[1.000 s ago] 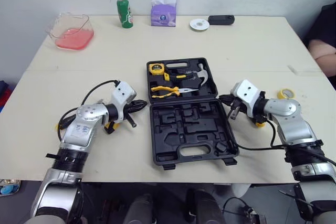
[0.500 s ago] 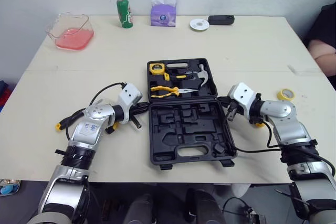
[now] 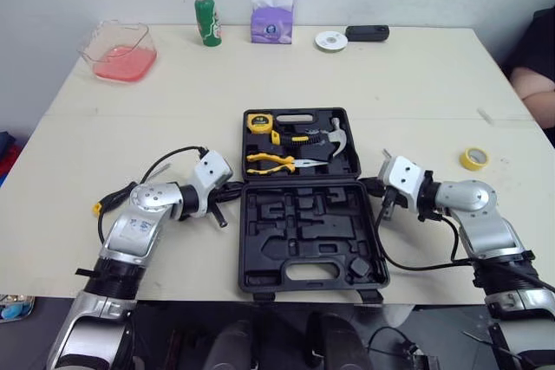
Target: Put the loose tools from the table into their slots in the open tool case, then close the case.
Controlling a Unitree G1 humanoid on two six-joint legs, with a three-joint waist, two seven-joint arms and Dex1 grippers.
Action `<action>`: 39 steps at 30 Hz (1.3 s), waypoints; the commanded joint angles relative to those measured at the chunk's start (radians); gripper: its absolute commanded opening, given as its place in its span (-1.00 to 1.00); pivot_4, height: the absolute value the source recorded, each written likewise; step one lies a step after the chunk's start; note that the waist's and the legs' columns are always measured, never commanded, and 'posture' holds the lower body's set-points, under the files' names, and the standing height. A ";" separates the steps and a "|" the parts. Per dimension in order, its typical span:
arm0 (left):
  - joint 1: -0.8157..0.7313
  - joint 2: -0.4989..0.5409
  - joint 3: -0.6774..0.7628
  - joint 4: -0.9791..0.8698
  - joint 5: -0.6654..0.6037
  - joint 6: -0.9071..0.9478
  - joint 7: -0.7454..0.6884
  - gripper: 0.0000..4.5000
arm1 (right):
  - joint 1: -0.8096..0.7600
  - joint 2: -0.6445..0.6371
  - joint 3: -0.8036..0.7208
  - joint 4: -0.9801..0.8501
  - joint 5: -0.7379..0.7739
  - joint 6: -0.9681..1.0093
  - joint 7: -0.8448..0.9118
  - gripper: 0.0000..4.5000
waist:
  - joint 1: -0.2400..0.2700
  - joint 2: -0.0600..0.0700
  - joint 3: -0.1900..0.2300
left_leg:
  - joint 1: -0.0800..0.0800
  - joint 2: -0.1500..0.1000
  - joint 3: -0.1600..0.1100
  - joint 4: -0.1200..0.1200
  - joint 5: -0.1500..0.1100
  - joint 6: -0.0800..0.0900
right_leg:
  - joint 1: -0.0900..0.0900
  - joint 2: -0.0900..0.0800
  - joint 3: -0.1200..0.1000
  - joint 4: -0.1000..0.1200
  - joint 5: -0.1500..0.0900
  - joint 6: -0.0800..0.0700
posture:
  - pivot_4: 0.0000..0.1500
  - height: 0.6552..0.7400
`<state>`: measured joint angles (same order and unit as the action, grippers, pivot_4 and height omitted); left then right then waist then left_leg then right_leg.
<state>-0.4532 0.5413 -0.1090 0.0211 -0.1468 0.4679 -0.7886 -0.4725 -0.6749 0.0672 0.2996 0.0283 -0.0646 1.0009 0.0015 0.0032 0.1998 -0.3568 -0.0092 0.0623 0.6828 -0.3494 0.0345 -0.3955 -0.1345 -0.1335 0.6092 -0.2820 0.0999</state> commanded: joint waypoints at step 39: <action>0.101 0.239 0.255 -0.176 -0.142 0.052 -0.114 -0.97 | 0.116 -0.176 -0.151 -0.166 0.146 0.070 0.090 -1.00 | 0.001 0.000 0.000 | 0.001 0.003 0.000 0.001 -0.001 -0.002 | 0.001 0.001 0.001 -0.001 0.000 -0.001 | 1.00 1.00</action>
<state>-0.3664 0.7651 0.0997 -0.1121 -0.2504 0.5223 -0.8831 -0.3658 -0.8255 -0.0344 0.1731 0.1415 0.0095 1.0793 0.0026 0.0028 0.1997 -0.3555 -0.0062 0.0625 0.6837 -0.3510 0.0328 -0.3944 -0.1337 -0.1329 0.6083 -0.2823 0.0989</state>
